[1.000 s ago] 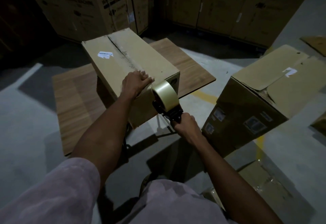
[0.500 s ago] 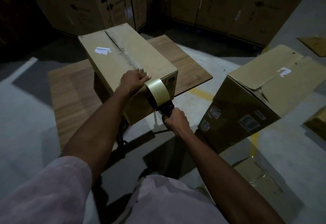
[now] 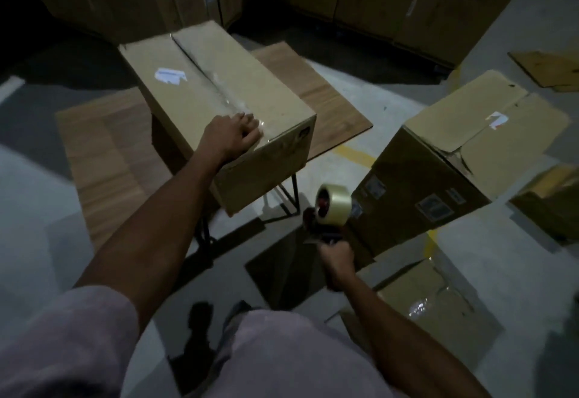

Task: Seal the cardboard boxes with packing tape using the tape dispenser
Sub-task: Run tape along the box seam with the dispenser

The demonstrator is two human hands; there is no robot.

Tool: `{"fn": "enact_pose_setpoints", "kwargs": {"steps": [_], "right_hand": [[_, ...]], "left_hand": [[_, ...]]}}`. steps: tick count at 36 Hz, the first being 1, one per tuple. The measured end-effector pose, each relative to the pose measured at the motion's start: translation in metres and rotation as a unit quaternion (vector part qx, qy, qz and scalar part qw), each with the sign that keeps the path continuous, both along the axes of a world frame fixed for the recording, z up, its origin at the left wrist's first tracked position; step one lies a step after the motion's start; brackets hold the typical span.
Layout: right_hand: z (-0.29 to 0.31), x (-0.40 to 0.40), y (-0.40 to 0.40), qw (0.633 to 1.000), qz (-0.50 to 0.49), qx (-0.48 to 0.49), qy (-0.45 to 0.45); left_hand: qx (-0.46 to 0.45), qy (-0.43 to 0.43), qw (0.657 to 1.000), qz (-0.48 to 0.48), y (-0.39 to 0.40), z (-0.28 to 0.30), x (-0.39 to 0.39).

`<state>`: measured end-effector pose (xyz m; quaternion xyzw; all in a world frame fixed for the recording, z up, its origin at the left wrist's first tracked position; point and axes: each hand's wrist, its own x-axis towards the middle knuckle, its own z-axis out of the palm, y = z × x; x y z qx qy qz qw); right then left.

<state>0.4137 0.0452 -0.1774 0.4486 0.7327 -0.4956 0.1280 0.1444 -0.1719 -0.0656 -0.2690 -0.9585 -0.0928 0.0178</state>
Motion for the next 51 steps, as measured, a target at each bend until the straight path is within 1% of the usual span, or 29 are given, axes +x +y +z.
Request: {"fn": "enact_pose_setpoints", "kwargs": {"steps": [3, 5, 8, 10, 12, 15, 18, 21, 25, 28, 32, 35, 44, 47, 51], "right_hand": [[0.015, -0.025, 0.004, 0.997, -0.070, -0.025, 0.033], [0.022, -0.042, 0.000, 0.994, -0.095, -0.039, 0.048], [0.029, -0.059, -0.010, 0.992, -0.103, -0.036, 0.066], [0.033, -0.067, -0.019, 0.991, -0.101, -0.031, 0.080], [0.036, -0.074, -0.029, 0.989, -0.106, -0.022, 0.099], [0.041, -0.084, -0.043, 0.987, -0.112, -0.005, 0.112], [0.044, -0.092, -0.050, 0.987, -0.121, 0.004, 0.110], [0.049, -0.099, -0.054, 0.982, -0.139, -0.012, 0.129], [0.058, -0.115, -0.055, 0.974, -0.158, -0.020, 0.160], [0.063, -0.135, -0.053, 0.969, -0.170, -0.019, 0.176], [0.059, -0.160, -0.046, 0.969, -0.155, 0.024, 0.191], [0.052, -0.178, -0.037, 0.970, -0.140, 0.039, 0.194], [0.032, -0.233, 0.002, 0.978, -0.055, 0.076, 0.188], [0.035, -0.256, 0.016, 0.979, -0.025, 0.102, 0.177], [0.033, -0.288, 0.031, 0.982, 0.027, 0.093, 0.162]], "left_hand": [[0.024, 0.017, 1.000, 0.008, -0.001, -0.001, 0.005], [0.052, 0.015, 0.998, 0.026, 0.000, -0.001, 0.010], [0.081, 0.018, 0.995, 0.062, 0.008, 0.001, 0.017], [0.072, 0.040, 0.993, 0.085, 0.015, 0.000, 0.021], [0.065, 0.046, 0.987, 0.139, 0.018, -0.001, 0.022], [0.061, 0.002, 0.972, 0.228, 0.016, 0.000, 0.020], [0.065, -0.046, 0.961, 0.265, 0.013, 0.003, 0.015], [0.053, -0.068, 0.965, 0.248, 0.009, 0.001, 0.009], [0.015, -0.051, 0.981, 0.188, -0.007, -0.002, 0.006], [0.032, -0.044, 0.985, 0.163, -0.014, -0.004, 0.007], [0.062, -0.024, 0.980, 0.186, -0.012, -0.007, 0.015], [0.077, -0.041, 0.968, 0.234, -0.007, -0.004, 0.015], [0.054, -0.053, 0.943, 0.324, 0.047, 0.002, -0.005], [0.048, -0.076, 0.939, 0.332, 0.068, 0.006, -0.013], [0.042, -0.086, 0.936, 0.339, 0.093, 0.006, -0.025]]}}
